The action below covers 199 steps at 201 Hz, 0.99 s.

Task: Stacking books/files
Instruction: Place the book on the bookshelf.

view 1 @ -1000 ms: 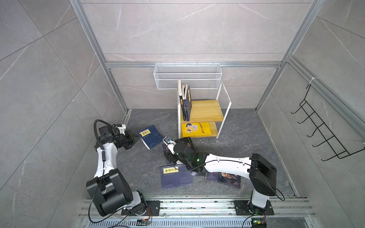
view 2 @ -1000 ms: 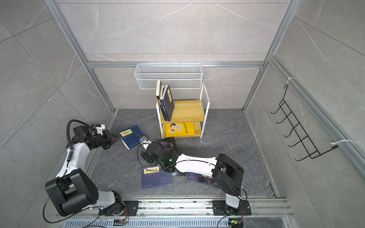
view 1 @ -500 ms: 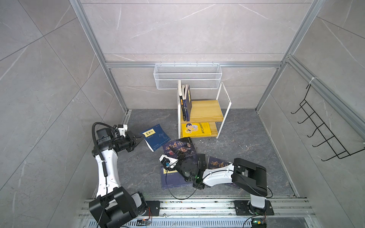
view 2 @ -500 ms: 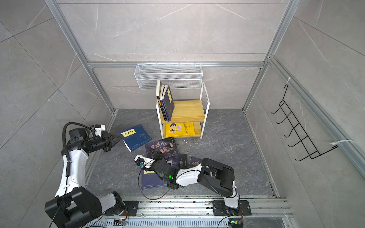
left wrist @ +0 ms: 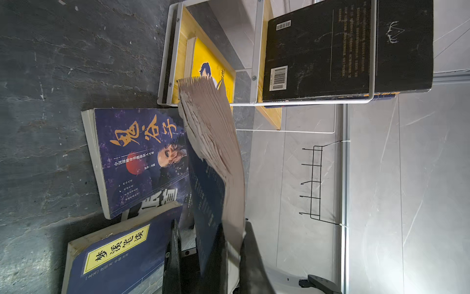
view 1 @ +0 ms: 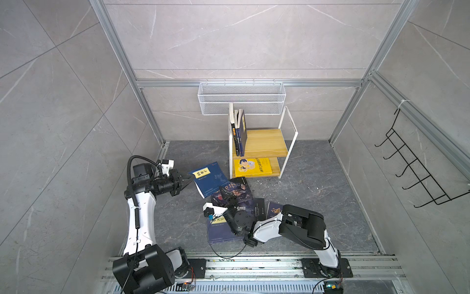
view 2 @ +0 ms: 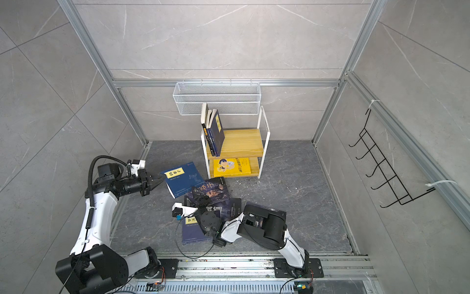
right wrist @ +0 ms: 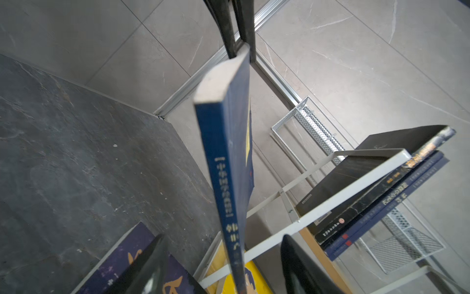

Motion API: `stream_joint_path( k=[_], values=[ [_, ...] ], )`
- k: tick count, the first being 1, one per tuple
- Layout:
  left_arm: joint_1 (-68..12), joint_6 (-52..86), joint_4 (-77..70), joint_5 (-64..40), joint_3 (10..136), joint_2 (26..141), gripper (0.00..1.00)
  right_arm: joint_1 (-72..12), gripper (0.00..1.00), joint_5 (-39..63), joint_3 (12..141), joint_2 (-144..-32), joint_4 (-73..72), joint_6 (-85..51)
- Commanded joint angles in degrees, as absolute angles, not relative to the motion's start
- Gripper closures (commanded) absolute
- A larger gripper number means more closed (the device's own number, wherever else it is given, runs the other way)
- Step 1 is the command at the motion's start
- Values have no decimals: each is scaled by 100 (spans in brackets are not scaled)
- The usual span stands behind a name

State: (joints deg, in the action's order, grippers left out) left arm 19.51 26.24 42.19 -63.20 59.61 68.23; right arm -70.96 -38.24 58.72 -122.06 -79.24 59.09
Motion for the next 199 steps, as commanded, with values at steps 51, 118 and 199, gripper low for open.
stream_joint_path(
  k=[51, 118, 199],
  values=[
    [1691, 2436, 4025, -6767, 6002, 6890, 100, -6977, 100, -4022, 6046, -12196, -8201, 5875],
    [1888, 1611, 3891, -5415, 6250, 6359, 31, -7044, 100, -3886, 4800, -11082, -8206, 5010],
    [1591, 1140, 2823, -3844, 5343, 5010, 13, -6998, 100, -3343, 3856, -8049, -5094, 1804]
  ],
)
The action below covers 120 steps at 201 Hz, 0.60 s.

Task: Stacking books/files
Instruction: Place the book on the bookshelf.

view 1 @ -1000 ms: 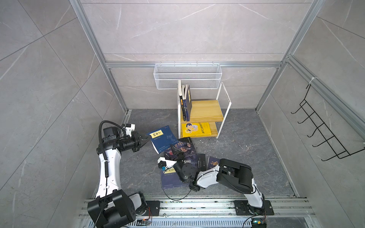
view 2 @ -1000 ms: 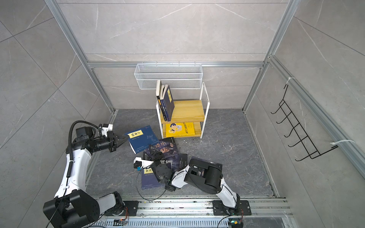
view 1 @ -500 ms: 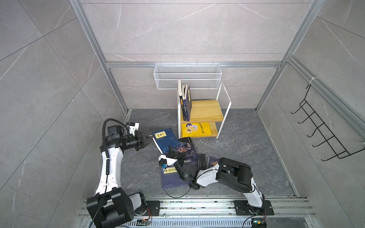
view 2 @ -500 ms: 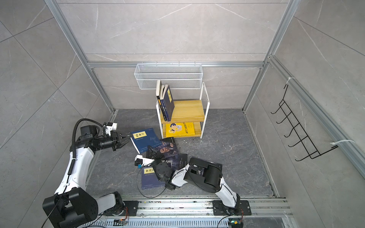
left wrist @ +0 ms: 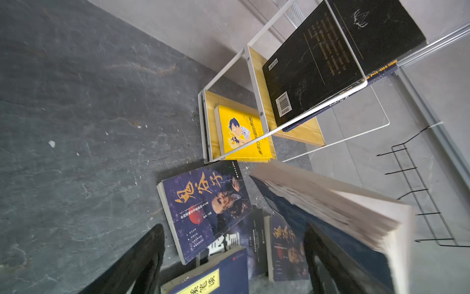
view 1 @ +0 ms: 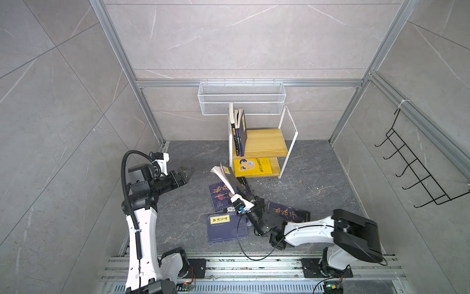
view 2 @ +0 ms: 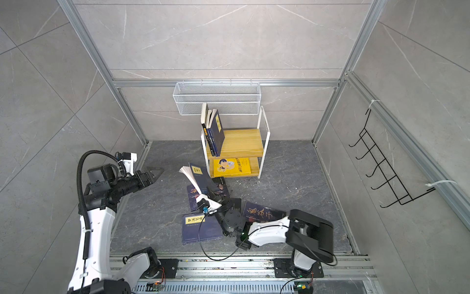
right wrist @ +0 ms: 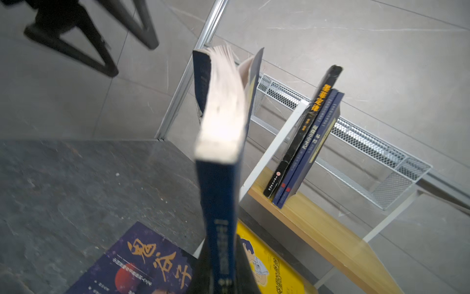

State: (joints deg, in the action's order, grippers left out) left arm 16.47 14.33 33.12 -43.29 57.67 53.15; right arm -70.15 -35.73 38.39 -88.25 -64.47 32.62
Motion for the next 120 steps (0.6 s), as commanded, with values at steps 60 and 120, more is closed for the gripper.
stream_joint_path(
  k=[60, 120],
  values=[
    [1171, 267, 2170, -4003, 3964, 3685, 9, -6664, 100, -3106, 4859, -6598, -2005, 210],
    [1270, 679, 651, -4301, 2405, 2603, 1, -6298, 100, -3753, 5624, -6027, -736, -438]
  ],
)
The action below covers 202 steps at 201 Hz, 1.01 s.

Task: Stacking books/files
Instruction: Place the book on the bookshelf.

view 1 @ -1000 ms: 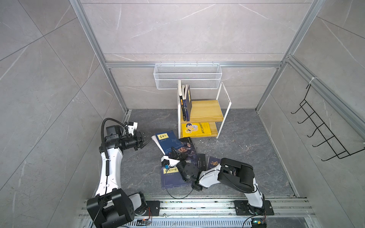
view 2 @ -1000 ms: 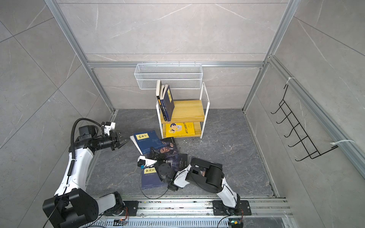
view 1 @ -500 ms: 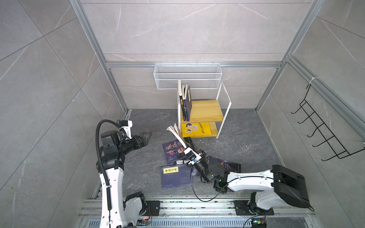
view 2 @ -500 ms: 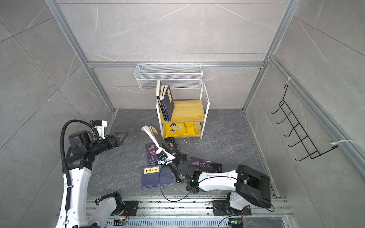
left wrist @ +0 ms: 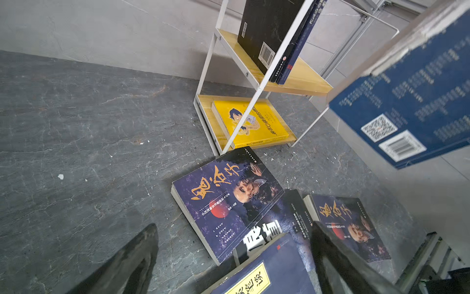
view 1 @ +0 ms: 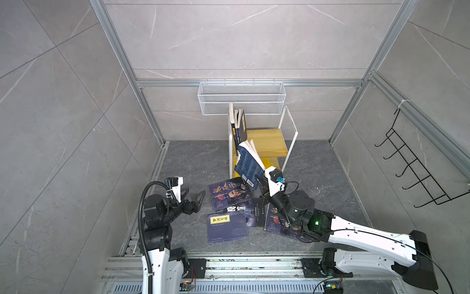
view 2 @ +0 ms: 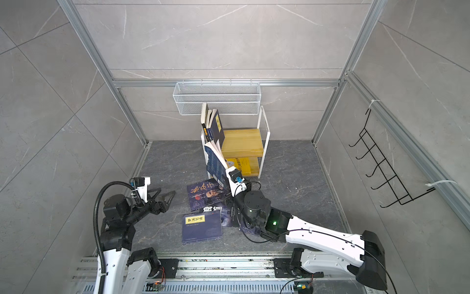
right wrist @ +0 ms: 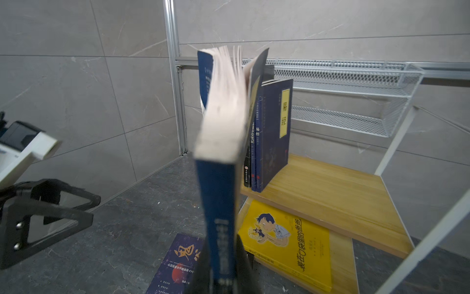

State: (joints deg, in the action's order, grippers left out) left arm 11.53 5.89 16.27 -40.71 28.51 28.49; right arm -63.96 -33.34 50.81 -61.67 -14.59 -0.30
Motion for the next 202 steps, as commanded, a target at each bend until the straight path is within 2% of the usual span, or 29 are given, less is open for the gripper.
stream_joint_path(
  k=[1, 20, 57, 87, 145, 202],
  values=[
    [1268, 686, 615, -4313, 2380, 2589, 0, -6295, 100, -3771, 5642, -6032, -715, -430],
    [1268, 761, 204, -4720, 2286, 2486, 0, -6220, 100, -4130, 6034, -6202, -507, -294],
    [1081, 912, 85, -4716, 2228, 2309, 0, -5886, 100, -4642, 6835, -6776, -298, -249],
    [1042, 1115, -31, -4811, 2232, 2226, 0, -5377, 100, -4872, 7646, -7698, -201, -50],
    [958, 1052, -101, -4867, 2223, 2070, 0, -4550, 100, -4441, 8829, -9399, -483, -39],
    [908, 995, -131, -4866, 2181, 2009, 0, -4463, 100, -3927, 9183, -10327, -627, -309]
  ],
)
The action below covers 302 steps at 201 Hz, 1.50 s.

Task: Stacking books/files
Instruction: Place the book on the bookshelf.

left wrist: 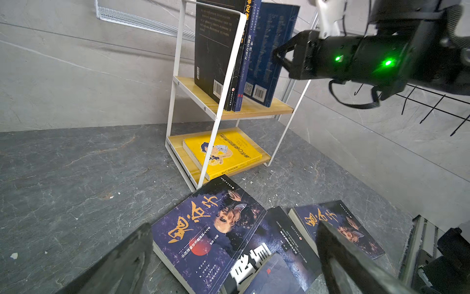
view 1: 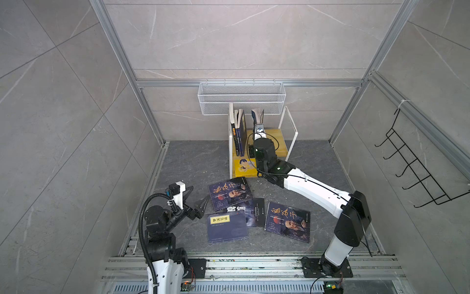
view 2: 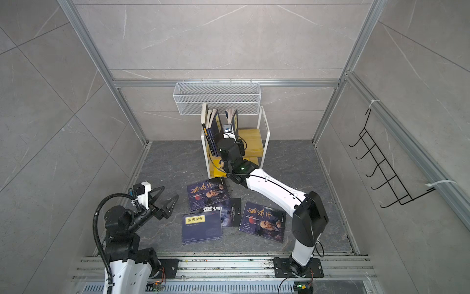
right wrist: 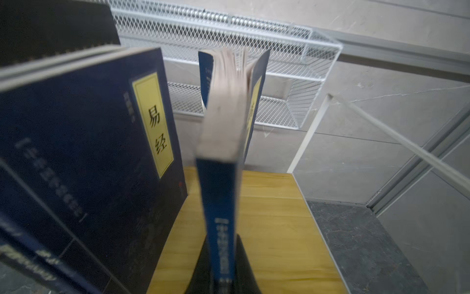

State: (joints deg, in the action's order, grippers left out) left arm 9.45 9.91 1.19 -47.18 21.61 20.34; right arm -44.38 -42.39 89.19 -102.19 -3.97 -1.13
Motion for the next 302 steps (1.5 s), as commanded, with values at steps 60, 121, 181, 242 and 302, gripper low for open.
stream_joint_path(
  k=[60, 121, 181, 242, 302],
  values=[
    [914, 1039, -245, -4874, 2112, 1953, 0, -4470, 100, -3417, 8874, -10391, -825, -409],
    [967, 1116, -294, -4880, 2079, 1958, 0, -4472, 100, -3093, 8635, -10423, -1131, -371],
    [1001, 1160, -333, -4892, 2065, 2024, 0, -4491, 94, -2909, 8443, -10352, -1117, -271],
    [1037, 1121, -236, -4861, 2096, 2058, 0, -4529, 70, -2651, 7989, -10026, -1050, -134],
    [1046, 1127, -236, -4866, 2075, 2011, 0, -4553, 64, -2711, 7482, -9585, -1131, 75]
  ],
)
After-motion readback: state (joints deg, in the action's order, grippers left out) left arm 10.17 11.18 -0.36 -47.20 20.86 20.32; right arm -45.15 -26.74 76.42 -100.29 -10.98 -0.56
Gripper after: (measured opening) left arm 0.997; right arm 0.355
